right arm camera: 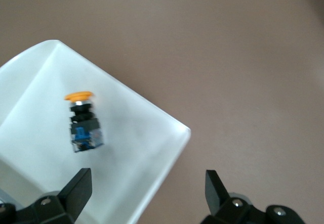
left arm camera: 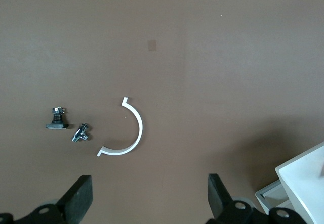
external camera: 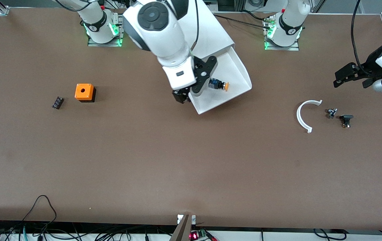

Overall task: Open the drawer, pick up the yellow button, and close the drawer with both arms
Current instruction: 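Reach the right gripper into the open drawer over the yellow button, then grasp the yellow-capped button with the right gripper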

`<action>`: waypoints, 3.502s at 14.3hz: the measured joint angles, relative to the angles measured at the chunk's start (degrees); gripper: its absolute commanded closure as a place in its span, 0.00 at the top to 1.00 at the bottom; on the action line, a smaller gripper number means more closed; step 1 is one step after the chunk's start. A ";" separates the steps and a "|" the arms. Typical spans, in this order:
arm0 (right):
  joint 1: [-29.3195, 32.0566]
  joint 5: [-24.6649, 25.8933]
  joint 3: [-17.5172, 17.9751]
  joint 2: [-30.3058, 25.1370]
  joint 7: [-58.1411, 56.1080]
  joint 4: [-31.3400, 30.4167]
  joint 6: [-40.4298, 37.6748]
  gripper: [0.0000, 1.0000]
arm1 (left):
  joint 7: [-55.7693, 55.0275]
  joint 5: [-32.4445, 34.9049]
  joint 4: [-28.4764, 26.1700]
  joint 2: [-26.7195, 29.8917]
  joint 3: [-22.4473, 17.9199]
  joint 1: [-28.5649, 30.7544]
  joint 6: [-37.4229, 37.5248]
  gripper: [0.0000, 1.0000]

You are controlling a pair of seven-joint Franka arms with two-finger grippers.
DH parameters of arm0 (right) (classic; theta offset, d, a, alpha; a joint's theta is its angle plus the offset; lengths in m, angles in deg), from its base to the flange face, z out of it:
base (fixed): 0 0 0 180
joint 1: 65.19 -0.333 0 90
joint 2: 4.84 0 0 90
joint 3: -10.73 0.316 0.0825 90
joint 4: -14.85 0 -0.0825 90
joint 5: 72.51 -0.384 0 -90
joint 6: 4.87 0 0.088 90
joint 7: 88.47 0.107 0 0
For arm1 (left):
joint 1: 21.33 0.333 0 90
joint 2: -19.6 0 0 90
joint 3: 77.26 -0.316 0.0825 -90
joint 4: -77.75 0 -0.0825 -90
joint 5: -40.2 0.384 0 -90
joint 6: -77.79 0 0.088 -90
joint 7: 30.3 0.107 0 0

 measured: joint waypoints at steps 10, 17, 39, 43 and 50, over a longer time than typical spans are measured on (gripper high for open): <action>-4.45 0.30 -0.04 6.75 -7.64 0.59 3.64 0.99 | 0.00 0.00 2.40 -1.37 -0.03 0.00 -0.07 1.00; -6.11 0.30 -0.05 6.96 -7.78 0.63 2.93 0.99 | -0.01 0.00 2.86 -1.98 -0.01 0.01 -0.07 1.00; -8.92 2.29 -0.05 9.23 -7.87 0.64 1.14 0.44 | -0.01 0.00 3.02 -2.03 0.00 0.01 -0.07 1.00; -9.58 3.44 -0.05 9.23 -7.83 0.70 1.59 0.28 | -0.01 0.00 3.02 -2.03 0.00 0.01 -0.07 1.00; -9.64 3.47 -0.06 8.13 -6.67 2.28 3.90 0.18 | -0.01 0.00 3.02 -2.03 -0.37 0.10 -0.07 1.00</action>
